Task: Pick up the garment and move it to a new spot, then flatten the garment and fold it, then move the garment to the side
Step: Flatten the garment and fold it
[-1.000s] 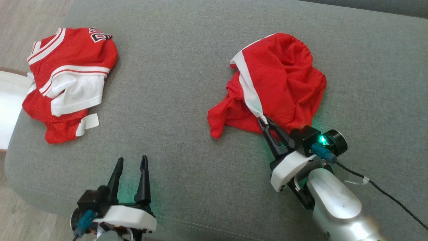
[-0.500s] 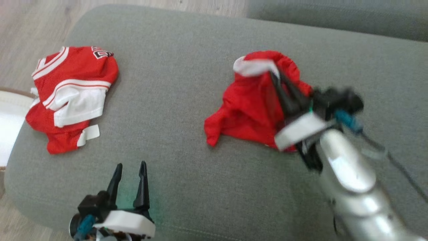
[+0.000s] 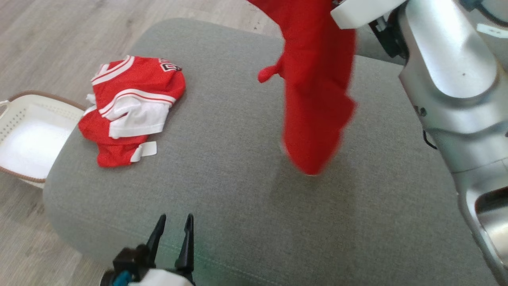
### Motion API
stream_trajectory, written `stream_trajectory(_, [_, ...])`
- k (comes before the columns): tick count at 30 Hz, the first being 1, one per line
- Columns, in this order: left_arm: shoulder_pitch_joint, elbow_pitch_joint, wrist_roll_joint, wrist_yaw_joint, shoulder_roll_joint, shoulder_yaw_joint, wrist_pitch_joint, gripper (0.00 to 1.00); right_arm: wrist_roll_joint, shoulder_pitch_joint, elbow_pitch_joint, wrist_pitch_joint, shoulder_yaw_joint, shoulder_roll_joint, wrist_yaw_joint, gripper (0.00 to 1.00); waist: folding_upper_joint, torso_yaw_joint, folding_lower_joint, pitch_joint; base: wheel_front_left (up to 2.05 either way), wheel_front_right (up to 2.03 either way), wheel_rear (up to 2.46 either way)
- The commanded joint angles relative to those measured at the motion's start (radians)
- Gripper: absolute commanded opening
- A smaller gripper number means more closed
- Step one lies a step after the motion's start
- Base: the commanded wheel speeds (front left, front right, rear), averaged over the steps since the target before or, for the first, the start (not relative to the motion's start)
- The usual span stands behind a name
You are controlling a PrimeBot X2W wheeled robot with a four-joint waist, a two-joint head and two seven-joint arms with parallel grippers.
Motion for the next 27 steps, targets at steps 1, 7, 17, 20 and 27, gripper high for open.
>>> stream_trajectory(1, [0.008,-0.020,-0.002,0.001,0.003,0.032,-0.005,1.00,0.014,-0.013,-0.015,-0.002,-0.004,-0.009,0.003,0.00,-0.0001,0.013,0.0001,-0.011,0.00,0.00,0.00])
stream_trajectory(7, [0.038,-0.021,0.010,0.002,0.003,0.058,-0.005,1.00,0.046,0.127,-0.068,-0.002,0.026,-0.114,0.003,0.00,-0.0001,-0.059,0.0001,-0.001,0.00,0.00,0.00])
stream_trajectory(17, [0.019,-0.032,0.024,-0.003,0.003,0.083,-0.005,1.00,0.108,0.569,-0.076,-0.002,-0.038,-0.329,0.003,0.00,-0.0001,-0.204,0.0001,0.017,0.00,0.00,0.00])
stream_trajectory(20, [0.004,-0.037,0.024,-0.002,0.003,0.097,-0.005,1.00,0.111,0.678,-0.021,-0.002,-0.109,-0.326,0.003,0.72,-0.0001,-0.239,0.0001,0.018,0.00,0.00,0.00])
stream_trajectory(27, [-0.040,-0.044,0.029,0.001,0.003,0.111,-0.005,1.00,0.043,0.785,-0.039,-0.002,-0.269,-0.192,0.003,1.00,-0.0001,-0.295,0.0001,0.031,0.00,0.00,0.00])
